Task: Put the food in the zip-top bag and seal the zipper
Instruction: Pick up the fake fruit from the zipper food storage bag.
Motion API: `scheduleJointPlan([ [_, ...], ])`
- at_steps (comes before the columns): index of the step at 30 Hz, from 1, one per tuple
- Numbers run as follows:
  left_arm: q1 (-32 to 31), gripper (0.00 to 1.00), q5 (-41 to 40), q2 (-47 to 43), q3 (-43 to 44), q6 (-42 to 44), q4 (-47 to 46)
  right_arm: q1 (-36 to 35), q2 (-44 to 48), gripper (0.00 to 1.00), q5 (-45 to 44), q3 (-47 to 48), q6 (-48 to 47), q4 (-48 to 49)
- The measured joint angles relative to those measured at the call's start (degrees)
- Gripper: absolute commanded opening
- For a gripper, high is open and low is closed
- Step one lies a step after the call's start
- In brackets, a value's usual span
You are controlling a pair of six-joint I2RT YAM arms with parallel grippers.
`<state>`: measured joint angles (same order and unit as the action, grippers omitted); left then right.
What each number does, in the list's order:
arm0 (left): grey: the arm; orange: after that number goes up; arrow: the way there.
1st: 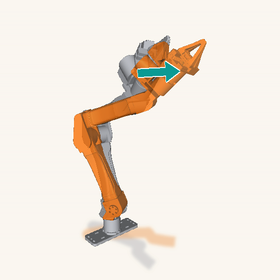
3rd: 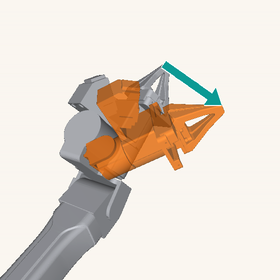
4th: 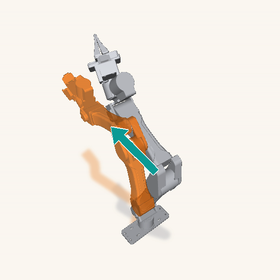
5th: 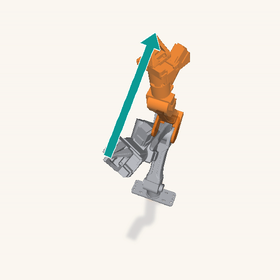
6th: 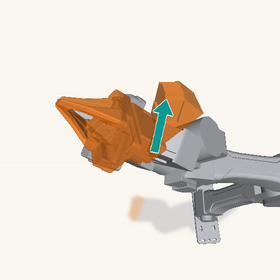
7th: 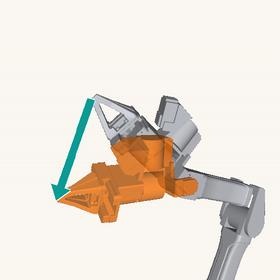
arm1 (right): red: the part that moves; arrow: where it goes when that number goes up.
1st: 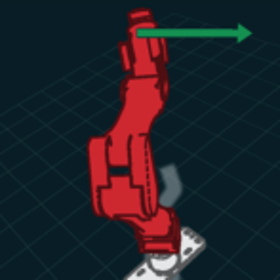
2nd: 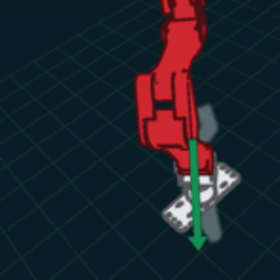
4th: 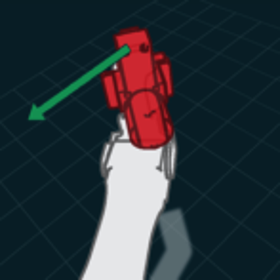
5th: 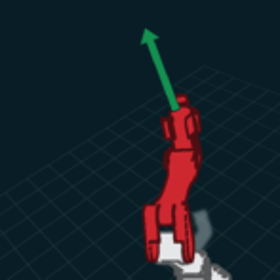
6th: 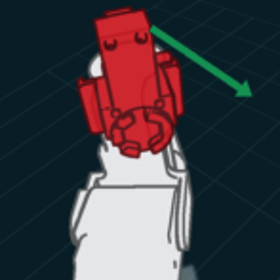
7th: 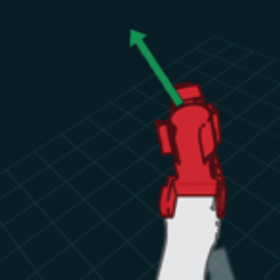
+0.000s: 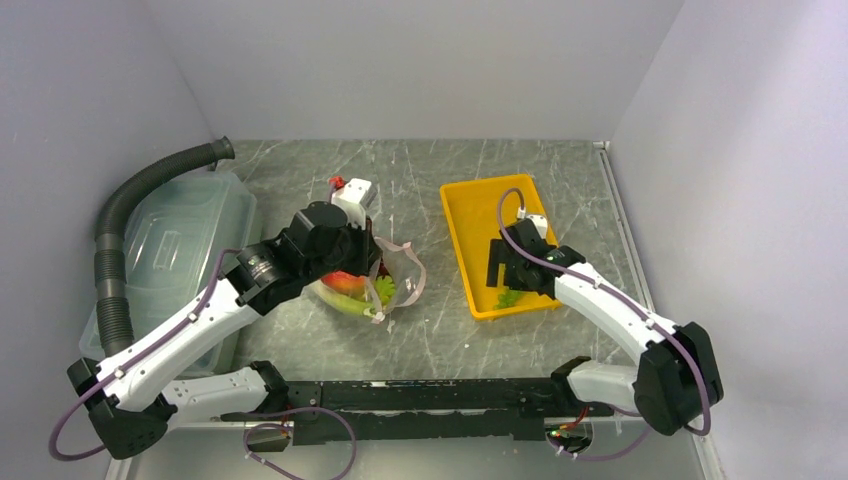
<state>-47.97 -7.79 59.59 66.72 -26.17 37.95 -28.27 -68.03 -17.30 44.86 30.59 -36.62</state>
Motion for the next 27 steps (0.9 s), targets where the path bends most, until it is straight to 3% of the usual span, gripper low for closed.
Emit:
scheduleJointPlan([
  [8, 0.0, 0.0, 0.0, -0.6, -0.3, 0.0, 0.0, 2.9, -3.7, 0.91, 1.9, -2.7, 1.4, 4.0],
  [18, 0.0, 0.0, 0.3, -0.6, -0.3, 0.0, 0.0, 6.9, -9.5, 0.61, 3.8, -2.8, 1.9, 9.6],
  [20, 0.0, 0.0, 0.4, -0.6, -0.3, 0.0, 0.0, 7.0, -9.9, 0.53, 4.3, -2.8, 2.0, 10.3],
  [27, 0.0, 0.0, 0.4, -0.7, -0.7, -0.1, 0.0, 7.2, -10.0, 0.05, 5.7, -3.0, 1.5, 11.8],
])
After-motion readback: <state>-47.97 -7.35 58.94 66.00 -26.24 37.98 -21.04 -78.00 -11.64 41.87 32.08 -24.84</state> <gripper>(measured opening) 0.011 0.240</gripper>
